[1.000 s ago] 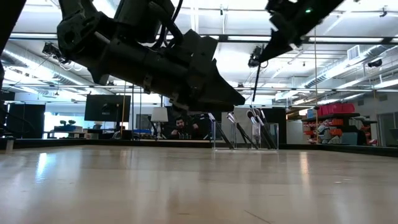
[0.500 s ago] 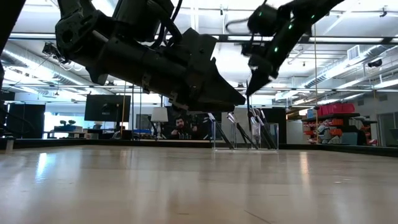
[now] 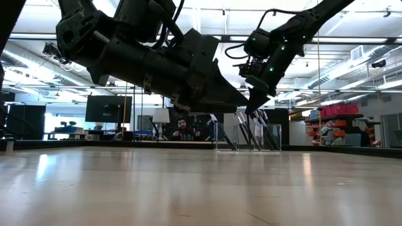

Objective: Put items in baskets/containers
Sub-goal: Put the black eyeshadow brush into the transparent organizer, then return to Home Position

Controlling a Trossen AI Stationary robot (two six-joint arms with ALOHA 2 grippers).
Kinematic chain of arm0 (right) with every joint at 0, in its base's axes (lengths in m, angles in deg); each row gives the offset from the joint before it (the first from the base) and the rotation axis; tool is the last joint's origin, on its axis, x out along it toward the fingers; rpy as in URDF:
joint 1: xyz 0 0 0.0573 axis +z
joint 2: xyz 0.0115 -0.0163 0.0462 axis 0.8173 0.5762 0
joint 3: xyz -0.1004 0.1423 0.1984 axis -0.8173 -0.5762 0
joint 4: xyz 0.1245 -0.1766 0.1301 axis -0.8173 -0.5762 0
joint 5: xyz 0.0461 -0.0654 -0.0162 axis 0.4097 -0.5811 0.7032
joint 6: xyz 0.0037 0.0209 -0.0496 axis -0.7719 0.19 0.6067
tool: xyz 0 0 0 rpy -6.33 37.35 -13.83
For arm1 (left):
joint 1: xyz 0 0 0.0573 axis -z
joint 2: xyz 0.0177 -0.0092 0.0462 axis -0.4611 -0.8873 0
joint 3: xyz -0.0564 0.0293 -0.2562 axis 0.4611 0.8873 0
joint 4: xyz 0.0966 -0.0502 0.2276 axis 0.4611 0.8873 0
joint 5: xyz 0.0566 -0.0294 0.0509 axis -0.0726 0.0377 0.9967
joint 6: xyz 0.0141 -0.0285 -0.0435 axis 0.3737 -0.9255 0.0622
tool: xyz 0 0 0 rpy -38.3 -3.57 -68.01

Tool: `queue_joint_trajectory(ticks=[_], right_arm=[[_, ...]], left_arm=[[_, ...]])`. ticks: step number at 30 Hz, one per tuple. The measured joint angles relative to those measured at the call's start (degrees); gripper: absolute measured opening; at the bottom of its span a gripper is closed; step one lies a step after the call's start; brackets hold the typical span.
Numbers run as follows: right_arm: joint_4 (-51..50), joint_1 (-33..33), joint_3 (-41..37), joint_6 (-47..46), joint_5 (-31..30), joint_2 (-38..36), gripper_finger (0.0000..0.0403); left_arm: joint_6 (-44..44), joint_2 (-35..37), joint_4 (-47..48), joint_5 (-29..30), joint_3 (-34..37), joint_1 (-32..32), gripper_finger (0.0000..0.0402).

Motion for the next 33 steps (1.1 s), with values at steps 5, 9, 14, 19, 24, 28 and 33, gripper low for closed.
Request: queue_joint_trajectory(ticks=[5,9,14,19,24,28,33], right_arm=[[2.6,-1.7,0.0,-0.3,2.4,0.0,0.0074],[5.6,-2.8,0.0,-1.8,2.3,0.0,0.0096],[9.8,-3.7,0.0,-2.4,2.2,0.0,0.0114],[12.3,-3.6,0.0,-1.8,2.2,-0.6,0.0118],[12.4,-0.8,-1.8,-1.7,2.0,-5.2,0.0099],[17.6,3.6,-10.5,-3.5,2.1,-13.2,0.0068],[23.2,11.7,-25.0,-9.3,4.0,-28.3,0.0027]], left_arm=[[0.0,0.0,0.0,0.0,0.0,0.0,0.0186],[0.0,0.0,0.0,0.0,0.0,0.0,0.0186],[0.0,0.0,0.0,0.0,0.0,0.0,0.0186],[0.0,0.0,0.2,0.0,0.0,0.0,0.0186],[0.0,0.0,0.3,0.0,0.0,0.0,0.0186],[-0.8,0.0,0.3,0.0,0.0,0.0,0.0186],[-1.9,-0.4,0.9,-0.1,0.0,0.5,0.0186]])
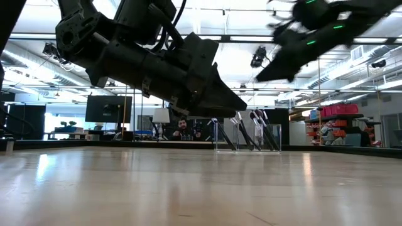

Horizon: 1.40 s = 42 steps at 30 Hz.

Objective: Put items in baskets/containers
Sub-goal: Return to Home Position

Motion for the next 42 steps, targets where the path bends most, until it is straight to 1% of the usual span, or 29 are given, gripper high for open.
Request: queue_joint_trajectory(ticks=[4,6,8,12,16,19,22,26,32,38,42], right_arm=[[1.5,7.8,-8.6,-4.9,4.7,-13.9,0.0005],[1.4,11.1,-11.8,-6.7,6.2,-20.7,0.0004],[1.7,13.7,-14.4,-7.8,6.3,-26.7,0.0009],[1.3,16.0,-19.9,-7.2,6.3,-36.2,0.0015],[1.3,16.2,-25.0,-7.3,7.0,-43.2,0.0010],[2.1,16.2,-27.4,-7.5,8.8,-46.7,0.0004],[5.9,16.2,-29.6,-7.4,11.3,-49.2,0.0003],[11.4,16.1,-33.6,-7.2,11.7,-52.0,0.0007],[10.5,16.1,-33.6,-5.3,11.4,-54.9,0.0008],[6.9,16.1,-33.5,-5.2,11.2,-61.1,0.0008],[4.5,16.1,-33.4,-7.0,11.5,-61.0,0.0005]], left_arm=[[0.2,0.0,0.1,0.1,0.0,0.8,0.0186],[0.4,0.0,-0.7,0.1,0.0,1.1,0.0186],[0.3,0.0,-0.5,0.5,0.0,1.2,0.0186],[0.3,0.0,-0.7,2.3,0.0,1.1,0.0186],[-0.9,0.0,-0.7,2.8,0.0,1.0,0.0186],[-1.1,0.0,-0.7,2.7,0.0,1.1,0.0186],[-1.4,0.0,-0.7,2.8,0.0,1.0,0.0186],[-2.4,0.0,-0.7,4.1,0.0,1.1,0.0186],[-2.6,0.0,-0.7,4.2,0.0,1.1,0.0186],[-2.6,0.0,-0.7,4.2,0.0,1.1,0.0186],[-2.6,-0.1,-0.7,4.1,0.0,1.1,0.0186]])
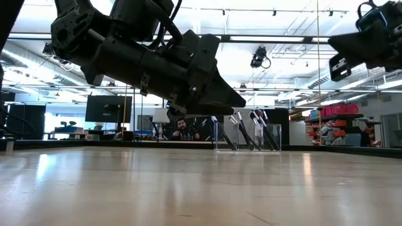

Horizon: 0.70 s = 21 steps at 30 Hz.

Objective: Put items in baskets/containers
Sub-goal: Return to Home Position

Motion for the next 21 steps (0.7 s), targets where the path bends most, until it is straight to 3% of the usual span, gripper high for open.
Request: queue_joint_trajectory(ticks=[7,13,21], right_arm=[[-1.6,0.3,0.0,-0.2,-0.9,0.0,0.0004],[-3.4,0.3,0.0,3.2,-10.9,0.0,0.0003],[-3.3,0.3,0.0,4.3,-10.8,0.7,0.0006]], left_arm=[[0.0,0.0,0.1,0.0,0.0,0.0,0.0186],[0.0,0.0,0.0,0.1,0.0,0.0,0.0186],[0.0,0.0,0.0,1.3,0.0,0.0,0.0186]])
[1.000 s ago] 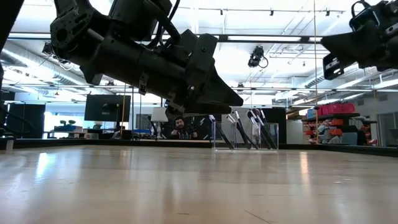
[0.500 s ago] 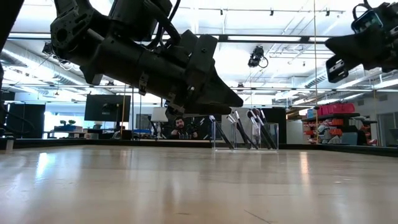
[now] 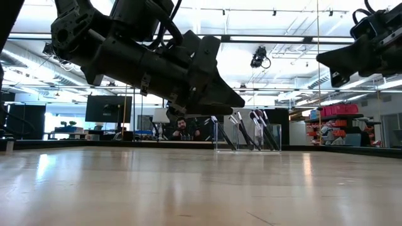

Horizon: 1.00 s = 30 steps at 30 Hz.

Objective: Put items in baskets/containers
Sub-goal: Return to Home Position

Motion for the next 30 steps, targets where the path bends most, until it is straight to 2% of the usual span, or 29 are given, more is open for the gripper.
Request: queue_joint_trajectory(ticks=[18,30], right_arm=[[0.0,0.0,0.0,0.0,0.0,0.4,0.0011],[1.9,3.9,-0.1,0.1,0.0,-0.7,0.0011]], left_arm=[[0.0,0.0,-1.2,1.2,0.0,0.0,0.0186],[0.6,0.0,-1.7,0.8,0.0,0.0,0.0186]])
